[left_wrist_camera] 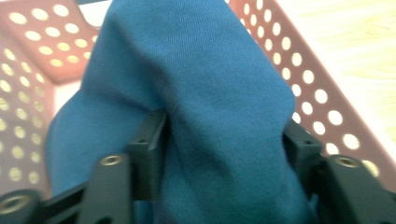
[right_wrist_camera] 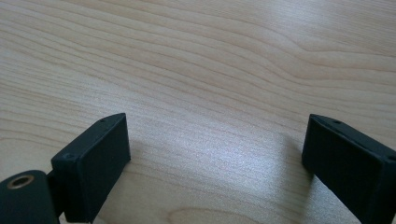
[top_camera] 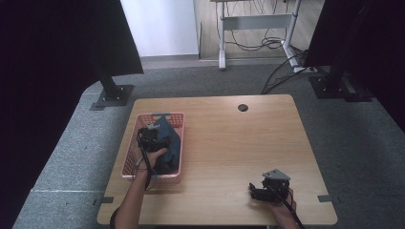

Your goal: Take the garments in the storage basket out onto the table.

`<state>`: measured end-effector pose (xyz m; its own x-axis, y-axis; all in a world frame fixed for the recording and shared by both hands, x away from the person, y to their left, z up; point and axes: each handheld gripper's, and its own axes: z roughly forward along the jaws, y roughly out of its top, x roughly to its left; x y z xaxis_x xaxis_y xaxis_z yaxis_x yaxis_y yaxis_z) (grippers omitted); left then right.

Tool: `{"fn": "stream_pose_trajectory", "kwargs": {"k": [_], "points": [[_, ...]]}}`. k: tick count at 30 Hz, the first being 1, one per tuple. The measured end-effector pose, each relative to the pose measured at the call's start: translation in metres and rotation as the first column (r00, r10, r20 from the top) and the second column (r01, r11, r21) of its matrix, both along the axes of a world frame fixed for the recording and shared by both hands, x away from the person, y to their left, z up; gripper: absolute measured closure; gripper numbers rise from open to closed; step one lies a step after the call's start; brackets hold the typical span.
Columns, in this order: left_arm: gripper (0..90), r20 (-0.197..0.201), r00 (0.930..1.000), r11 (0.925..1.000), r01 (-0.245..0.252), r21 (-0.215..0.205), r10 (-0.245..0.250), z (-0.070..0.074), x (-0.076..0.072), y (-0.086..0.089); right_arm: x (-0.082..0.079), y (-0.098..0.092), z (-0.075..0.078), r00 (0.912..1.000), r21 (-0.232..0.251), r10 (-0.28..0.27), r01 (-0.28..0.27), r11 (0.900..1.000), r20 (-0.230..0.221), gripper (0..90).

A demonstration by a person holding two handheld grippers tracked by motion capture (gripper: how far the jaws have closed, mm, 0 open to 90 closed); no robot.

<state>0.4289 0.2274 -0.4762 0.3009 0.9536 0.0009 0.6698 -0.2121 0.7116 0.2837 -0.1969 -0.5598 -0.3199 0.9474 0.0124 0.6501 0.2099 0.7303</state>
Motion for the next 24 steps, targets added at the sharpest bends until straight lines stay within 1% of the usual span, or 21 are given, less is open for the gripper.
{"fn": "stream_pose_trajectory", "kwargs": {"k": [1,2,6,10,17,19,24], "points": [[53.8,0.005,1.0,1.0,-0.002,0.002,0.001,-0.001,0.0,0.001,0.0,0.0,0.0,1.0,0.0,0.0,0.0,1.0,0.0,7.1],[53.8,0.011,0.9999,1.0,-0.005,0.003,0.005,-0.001,0.0,0.002,0.0,0.0,0.0,1.0,0.0,0.0,0.0,1.0,0.0,7.1],[61.9,0.032,0.9993,0.9998,-0.021,0.001,0.021,-0.003,-0.001,0.004,0.0,0.0,0.0,1.0,0.0,0.0,0.0,1.0,0.0,7.4],[66.7,0.048,0.9985,0.9996,-0.027,0.014,0.026,-0.004,-0.002,0.004,0.0,0.0,0.0,1.0,0.0,0.002,-0.002,1.0,0.001,7.7],[69.5,0.083,0.9958,0.9991,-0.038,0.018,0.037,-0.003,-0.006,0.006,-0.001,0.0,0.0,1.0,0.001,0.003,-0.003,1.0,0.001,8.1],[69.8,0.094,0.9949,0.9989,-0.038,0.027,0.036,-0.002,-0.008,0.006,-0.001,0.0,0.0,1.0,0.001,0.003,-0.003,1.0,0.002,8.1],[70.3,0.114,0.9924,0.9986,-0.047,0.022,0.045,0.0,-0.011,0.008,-0.001,0.0,0.0,1.0,0.0,0.003,-0.003,1.0,0.002,8.4]]}}
